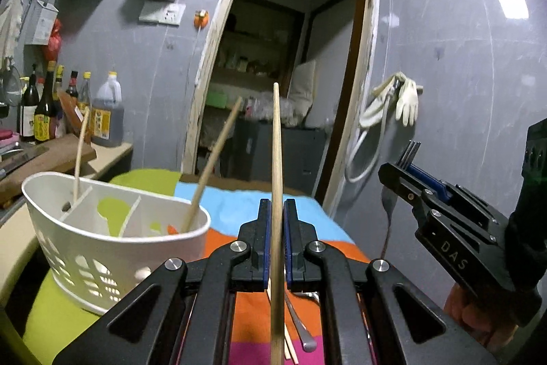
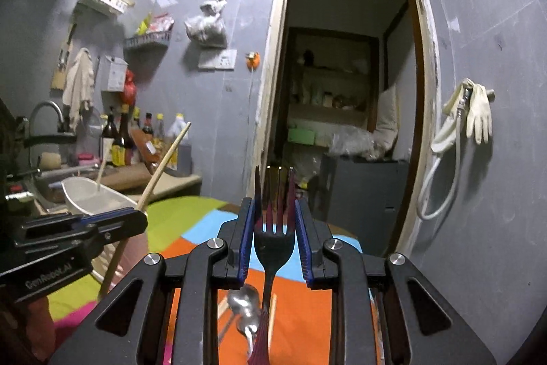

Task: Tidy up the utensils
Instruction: 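Carry the fork with the right tool while the left tool carries the chopstick to the caddy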

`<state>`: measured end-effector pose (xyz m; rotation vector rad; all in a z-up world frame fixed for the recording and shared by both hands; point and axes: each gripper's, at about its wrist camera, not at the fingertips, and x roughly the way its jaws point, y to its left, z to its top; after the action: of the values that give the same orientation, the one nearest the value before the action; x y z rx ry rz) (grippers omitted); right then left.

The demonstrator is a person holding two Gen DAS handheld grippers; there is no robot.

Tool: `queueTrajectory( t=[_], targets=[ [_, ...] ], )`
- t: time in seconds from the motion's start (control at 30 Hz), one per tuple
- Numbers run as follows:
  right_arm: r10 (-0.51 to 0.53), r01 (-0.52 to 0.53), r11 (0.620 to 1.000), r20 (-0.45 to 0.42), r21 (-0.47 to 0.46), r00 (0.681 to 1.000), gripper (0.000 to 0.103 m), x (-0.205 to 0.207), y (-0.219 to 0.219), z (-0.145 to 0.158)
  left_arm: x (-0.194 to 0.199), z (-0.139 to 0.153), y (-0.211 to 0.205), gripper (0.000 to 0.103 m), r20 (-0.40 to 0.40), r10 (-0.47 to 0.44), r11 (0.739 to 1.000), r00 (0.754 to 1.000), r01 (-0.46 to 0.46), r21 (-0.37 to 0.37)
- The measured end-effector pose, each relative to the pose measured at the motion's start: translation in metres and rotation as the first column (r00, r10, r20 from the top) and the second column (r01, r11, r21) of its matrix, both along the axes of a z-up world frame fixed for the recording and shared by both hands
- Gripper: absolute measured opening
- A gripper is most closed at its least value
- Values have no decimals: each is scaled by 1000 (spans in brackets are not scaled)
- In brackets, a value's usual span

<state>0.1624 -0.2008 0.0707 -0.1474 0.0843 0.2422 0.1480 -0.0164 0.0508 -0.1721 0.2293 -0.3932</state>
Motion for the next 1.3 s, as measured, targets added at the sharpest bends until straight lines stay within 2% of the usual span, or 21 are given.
queueTrajectory(
  t=[0.43, 0.6, 0.8, 1.03, 1.17, 1.3],
  targets=[
    [117, -125, 988, 90, 86, 989, 21, -7, 34, 45, 6, 49, 60, 5, 158, 113, 994, 981, -111, -21],
    [181, -201, 967, 130, 158, 975, 21, -2, 54, 66, 18, 62, 101, 5, 168, 171, 984, 971, -162, -68],
    [223, -254, 948, 171, 191, 960, 21, 9, 83, 82, 40, 66, 149, 5, 164, 281, 955, 946, -258, -147],
    [219, -243, 951, 139, 190, 966, 21, 30, 108, 69, 60, 55, 176, 5, 150, 363, 921, 920, -329, -210],
    [211, -227, 955, 102, 190, 972, 21, 43, 114, 54, 64, 47, 174, 5, 163, 393, 912, 905, -363, -190],
    [218, -225, 961, 63, 161, 974, 21, 48, 121, 38, 68, 36, 172, 5, 144, 390, 916, 909, -367, -161]
  ],
)
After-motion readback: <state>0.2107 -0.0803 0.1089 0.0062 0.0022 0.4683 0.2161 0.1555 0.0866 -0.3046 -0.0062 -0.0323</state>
